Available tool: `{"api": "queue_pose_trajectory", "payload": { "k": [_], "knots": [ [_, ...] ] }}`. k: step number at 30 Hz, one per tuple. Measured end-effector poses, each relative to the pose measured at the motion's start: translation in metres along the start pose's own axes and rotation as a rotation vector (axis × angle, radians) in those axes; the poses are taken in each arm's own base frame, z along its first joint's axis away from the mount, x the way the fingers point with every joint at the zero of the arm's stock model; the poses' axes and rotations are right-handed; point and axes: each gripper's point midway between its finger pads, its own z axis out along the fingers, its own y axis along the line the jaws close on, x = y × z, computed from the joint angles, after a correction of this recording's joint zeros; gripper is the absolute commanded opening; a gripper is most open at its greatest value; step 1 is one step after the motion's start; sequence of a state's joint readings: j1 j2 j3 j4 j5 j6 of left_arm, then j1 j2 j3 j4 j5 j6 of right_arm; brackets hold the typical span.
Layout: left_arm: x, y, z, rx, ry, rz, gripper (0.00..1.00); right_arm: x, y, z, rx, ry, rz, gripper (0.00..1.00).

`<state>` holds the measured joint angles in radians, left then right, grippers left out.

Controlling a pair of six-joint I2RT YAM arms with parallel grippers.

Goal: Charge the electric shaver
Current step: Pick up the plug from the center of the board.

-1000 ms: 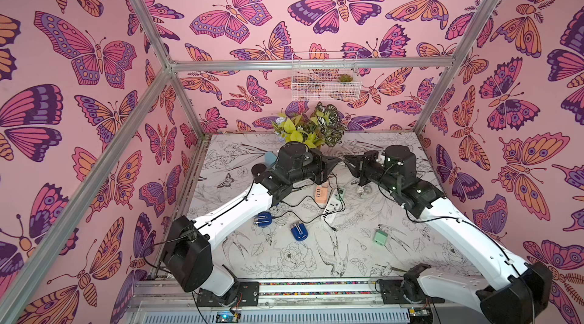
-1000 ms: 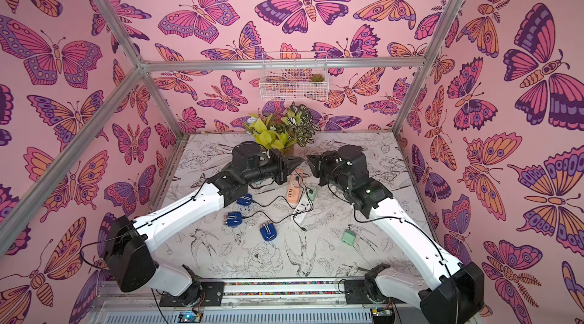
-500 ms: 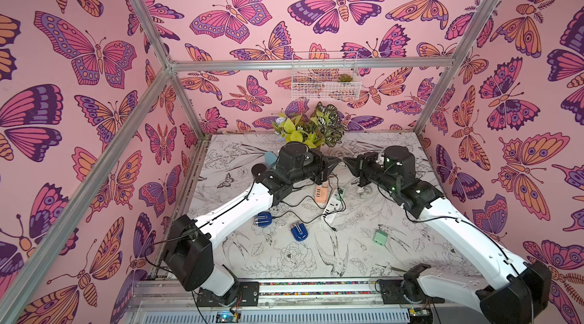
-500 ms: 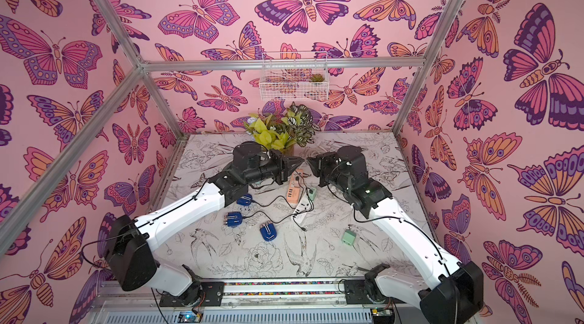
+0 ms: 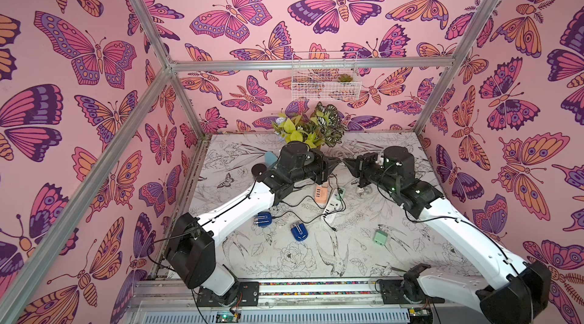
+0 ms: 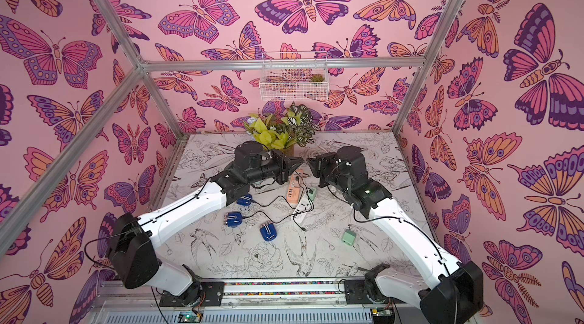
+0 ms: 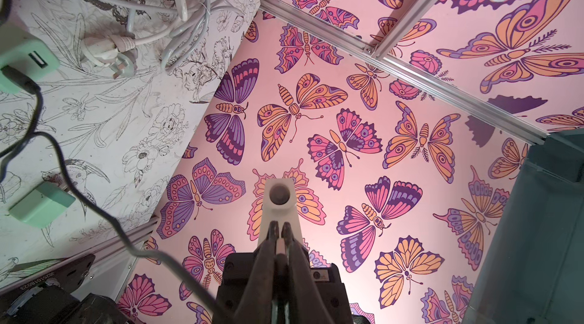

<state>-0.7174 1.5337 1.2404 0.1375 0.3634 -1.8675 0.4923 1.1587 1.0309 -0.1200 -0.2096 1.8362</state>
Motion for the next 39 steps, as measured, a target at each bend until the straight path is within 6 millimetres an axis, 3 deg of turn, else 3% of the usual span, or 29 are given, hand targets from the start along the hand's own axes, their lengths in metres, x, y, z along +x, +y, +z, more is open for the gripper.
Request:
{"api": "queue_pose_trajectory", "payload": {
  "k": [3,5,7,10,12,17,20,23,25,28,34,39],
  "knots": [
    [0.000,0.000,0.000,0.000,0.000,0.000,0.12,0.000,0.000,0.000,0.000,0.000,0.000,0.00],
    [0.000,0.000,0.000,0.000,0.001,0.000,0.03,0.000,0.000,0.000,0.000,0.000,0.000,0.00],
    [0.000,0.000,0.000,0.000,0.002,-0.001,0.00,0.000,0.000,0.000,0.001,0.000,-0.001,0.03],
    [-0.001,0.001,0.000,-0.004,0.002,-0.001,0.00,-0.002,-0.003,-0.001,0.017,-0.008,-0.007,0.33],
    [-0.002,0.002,-0.001,-0.007,0.000,-0.003,0.00,-0.010,-0.012,-0.006,0.067,-0.036,-0.026,0.45],
    [-0.014,0.008,-0.011,-0.011,-0.029,-0.016,0.00,-0.071,-0.043,-0.049,0.285,-0.237,-0.086,0.55],
    [-0.017,0.007,-0.020,-0.003,-0.041,-0.018,0.00,-0.107,-0.074,-0.078,0.456,-0.337,-0.133,0.56],
    [-0.016,0.001,-0.029,0.015,-0.044,-0.015,0.00,-0.132,-0.133,-0.100,0.667,-0.355,-0.165,0.60],
    [-0.015,-0.003,-0.034,0.025,-0.042,-0.013,0.00,-0.138,-0.185,-0.114,0.827,-0.317,-0.173,0.64],
    [-0.015,-0.008,-0.039,0.038,-0.043,-0.011,0.00,-0.134,-0.235,-0.127,0.978,-0.222,-0.199,0.72],
    [-0.015,-0.008,-0.040,0.035,-0.031,-0.012,0.00,-0.127,-0.293,-0.127,1.088,-0.055,-0.232,0.67],
    [-0.014,-0.007,-0.040,0.033,-0.022,-0.012,0.00,-0.130,-0.304,-0.120,1.112,0.000,-0.257,0.65]
  ]
}}
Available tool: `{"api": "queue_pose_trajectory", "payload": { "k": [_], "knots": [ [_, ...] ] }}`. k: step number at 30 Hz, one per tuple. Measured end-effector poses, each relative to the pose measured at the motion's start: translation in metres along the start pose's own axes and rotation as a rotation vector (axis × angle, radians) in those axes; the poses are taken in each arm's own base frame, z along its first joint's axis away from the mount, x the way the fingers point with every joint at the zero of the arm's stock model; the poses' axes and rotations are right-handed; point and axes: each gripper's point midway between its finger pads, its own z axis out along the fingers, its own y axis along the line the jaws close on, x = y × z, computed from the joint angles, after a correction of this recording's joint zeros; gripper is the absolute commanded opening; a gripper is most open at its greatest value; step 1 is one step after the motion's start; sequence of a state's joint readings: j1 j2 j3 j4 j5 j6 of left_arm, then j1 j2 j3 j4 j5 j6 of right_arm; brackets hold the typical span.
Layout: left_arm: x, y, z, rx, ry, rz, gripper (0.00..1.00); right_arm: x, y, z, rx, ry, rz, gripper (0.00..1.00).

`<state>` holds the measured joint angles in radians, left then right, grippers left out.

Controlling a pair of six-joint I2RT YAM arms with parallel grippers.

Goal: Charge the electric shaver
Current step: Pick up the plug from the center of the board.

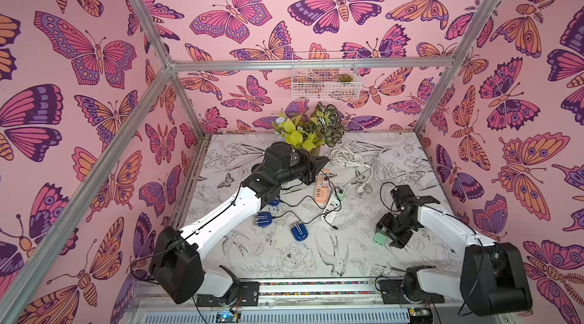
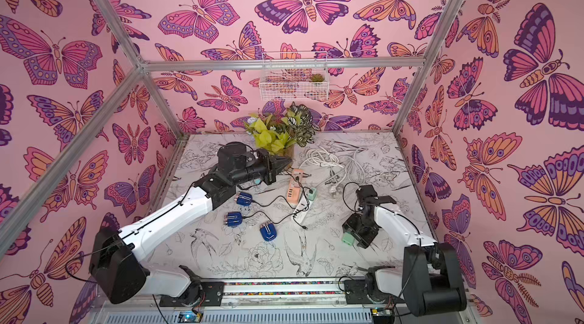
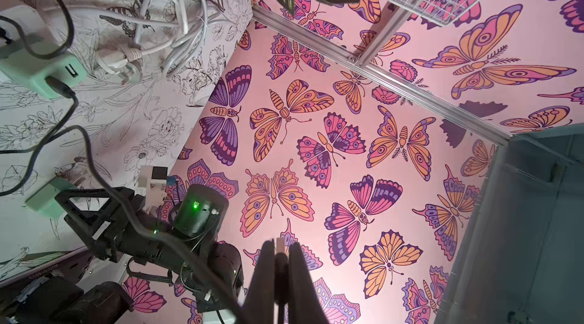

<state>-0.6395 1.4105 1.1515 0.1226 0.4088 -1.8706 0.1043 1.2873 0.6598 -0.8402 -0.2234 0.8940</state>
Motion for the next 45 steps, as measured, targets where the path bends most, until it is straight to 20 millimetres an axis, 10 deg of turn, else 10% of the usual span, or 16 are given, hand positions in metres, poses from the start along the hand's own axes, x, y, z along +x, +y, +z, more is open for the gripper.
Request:
{"api": "queue_pose_trajectory", "payload": {
  "k": [23,32,45],
  "knots": [
    [0.000,0.002,0.002,-0.008,0.008,-0.002,0.00,-0.008,-0.002,0.015,0.042,0.006,-0.046,0.53],
    [0.000,0.002,0.003,-0.009,0.008,-0.002,0.00,-0.006,0.006,0.013,-0.005,0.014,0.053,0.00],
    [0.015,-0.053,-0.005,0.122,0.022,0.146,0.00,-0.023,0.051,-0.060,-0.238,-0.163,0.072,0.00]
  ]
}}
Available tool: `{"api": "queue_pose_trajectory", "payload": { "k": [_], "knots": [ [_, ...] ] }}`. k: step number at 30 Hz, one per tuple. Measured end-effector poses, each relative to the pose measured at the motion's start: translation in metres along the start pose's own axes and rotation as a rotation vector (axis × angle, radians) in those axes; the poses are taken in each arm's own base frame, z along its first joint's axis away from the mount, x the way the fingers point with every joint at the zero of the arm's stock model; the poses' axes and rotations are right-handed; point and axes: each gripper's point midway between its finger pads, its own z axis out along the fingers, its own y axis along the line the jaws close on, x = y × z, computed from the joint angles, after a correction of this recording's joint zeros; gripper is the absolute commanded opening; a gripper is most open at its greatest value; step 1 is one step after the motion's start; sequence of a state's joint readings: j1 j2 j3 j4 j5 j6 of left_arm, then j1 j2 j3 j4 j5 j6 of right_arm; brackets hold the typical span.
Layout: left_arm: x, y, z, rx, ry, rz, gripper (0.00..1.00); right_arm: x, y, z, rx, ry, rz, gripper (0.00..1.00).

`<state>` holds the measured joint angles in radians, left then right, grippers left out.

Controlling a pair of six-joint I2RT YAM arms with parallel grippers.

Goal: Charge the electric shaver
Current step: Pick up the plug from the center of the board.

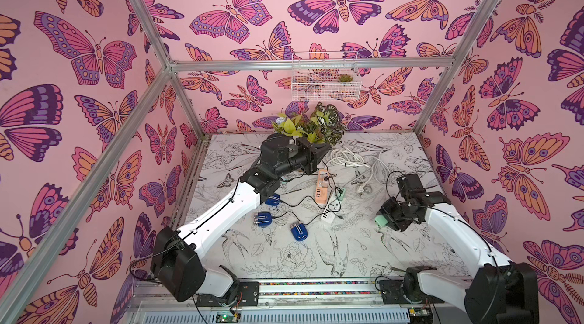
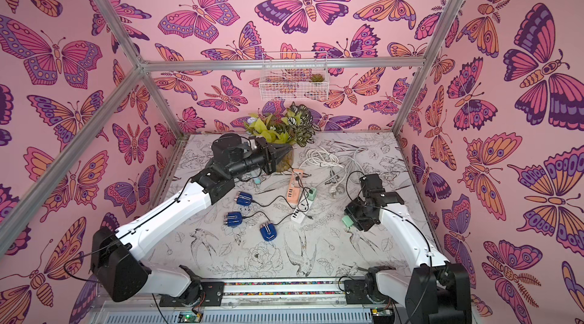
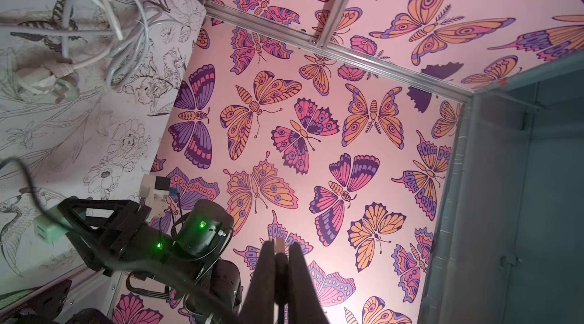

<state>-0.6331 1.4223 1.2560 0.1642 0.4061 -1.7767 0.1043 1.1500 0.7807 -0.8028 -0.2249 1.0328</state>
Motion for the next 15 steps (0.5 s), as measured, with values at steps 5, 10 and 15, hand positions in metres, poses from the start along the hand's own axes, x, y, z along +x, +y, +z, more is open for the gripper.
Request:
{"api": "queue_pose_trajectory", "payload": {
  "k": [5,10,15],
  "knots": [
    [-0.002,-0.013,-0.008,0.027,-0.022,0.055,0.00,-0.002,0.008,-0.010,-0.032,-0.017,0.010,0.00],
    [-0.009,-0.029,-0.015,0.054,-0.057,0.096,0.00,-0.005,0.020,-0.022,-0.072,-0.034,0.000,0.00],
    [-0.009,-0.042,-0.032,0.041,-0.108,0.160,0.00,-0.006,0.032,-0.035,-0.121,-0.053,-0.012,0.00]
  ]
}}
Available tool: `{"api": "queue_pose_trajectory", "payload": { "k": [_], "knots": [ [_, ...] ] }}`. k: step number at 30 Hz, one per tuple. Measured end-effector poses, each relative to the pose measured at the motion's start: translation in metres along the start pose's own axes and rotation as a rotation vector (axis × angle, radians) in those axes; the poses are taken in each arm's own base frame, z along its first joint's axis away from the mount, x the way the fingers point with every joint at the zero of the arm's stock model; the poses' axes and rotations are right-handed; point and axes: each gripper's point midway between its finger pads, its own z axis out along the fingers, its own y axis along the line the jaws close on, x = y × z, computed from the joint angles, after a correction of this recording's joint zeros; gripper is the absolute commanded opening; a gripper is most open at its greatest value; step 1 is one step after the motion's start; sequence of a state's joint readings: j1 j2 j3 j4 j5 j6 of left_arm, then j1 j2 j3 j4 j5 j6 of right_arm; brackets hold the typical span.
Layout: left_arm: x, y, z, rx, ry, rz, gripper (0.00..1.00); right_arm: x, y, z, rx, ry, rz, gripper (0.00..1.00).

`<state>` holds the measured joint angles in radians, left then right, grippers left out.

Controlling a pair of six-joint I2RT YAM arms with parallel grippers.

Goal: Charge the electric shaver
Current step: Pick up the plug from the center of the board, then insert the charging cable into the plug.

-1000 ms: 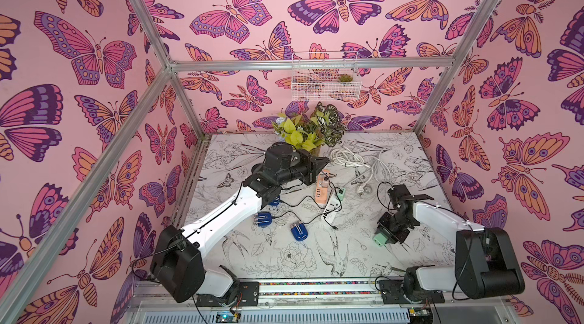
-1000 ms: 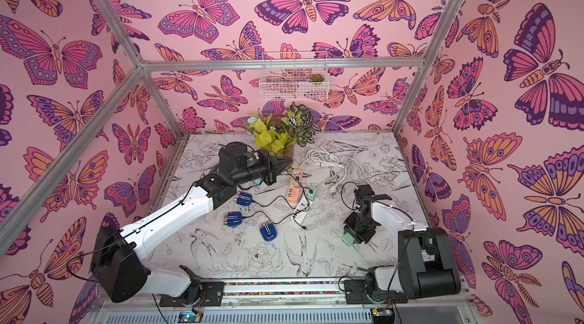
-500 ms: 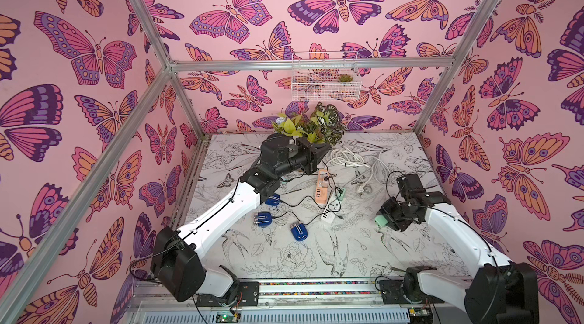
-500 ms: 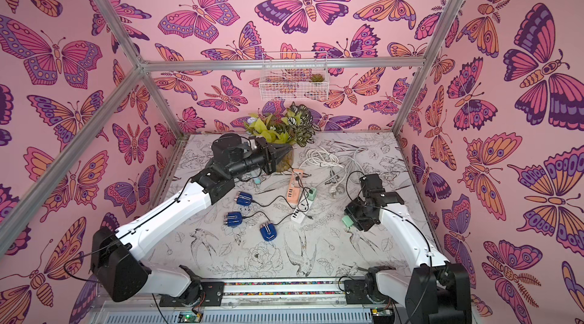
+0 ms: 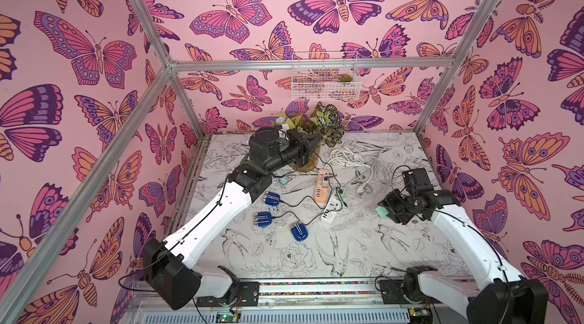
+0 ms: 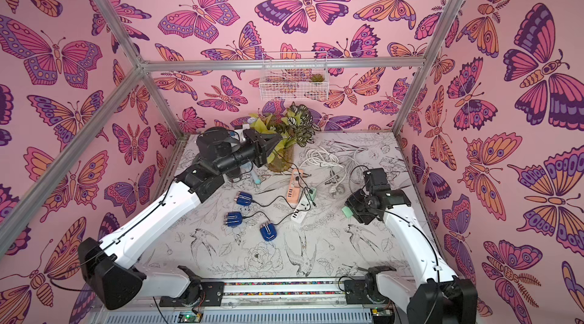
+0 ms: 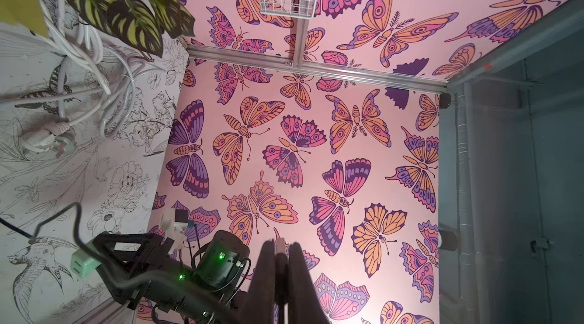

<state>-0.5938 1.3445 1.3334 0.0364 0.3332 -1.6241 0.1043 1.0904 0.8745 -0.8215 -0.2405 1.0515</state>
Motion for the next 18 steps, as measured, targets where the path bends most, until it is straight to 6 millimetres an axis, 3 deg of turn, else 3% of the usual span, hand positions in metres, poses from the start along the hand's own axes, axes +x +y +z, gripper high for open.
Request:
{"api": "queue_pose_trajectory", "payload": {
  "k": [6,11,18],
  "knots": [
    [-0.002,-0.024,-0.021,0.044,-0.033,0.056,0.00,-0.005,0.024,-0.021,-0.087,-0.034,-0.020,0.00],
    [-0.004,-0.030,-0.021,0.069,-0.037,0.063,0.00,-0.005,0.032,-0.027,-0.118,-0.037,-0.011,0.00],
    [-0.006,-0.071,-0.023,0.167,-0.041,0.082,0.00,0.000,0.049,-0.036,-0.158,-0.036,-0.032,0.00]
  ]
}}
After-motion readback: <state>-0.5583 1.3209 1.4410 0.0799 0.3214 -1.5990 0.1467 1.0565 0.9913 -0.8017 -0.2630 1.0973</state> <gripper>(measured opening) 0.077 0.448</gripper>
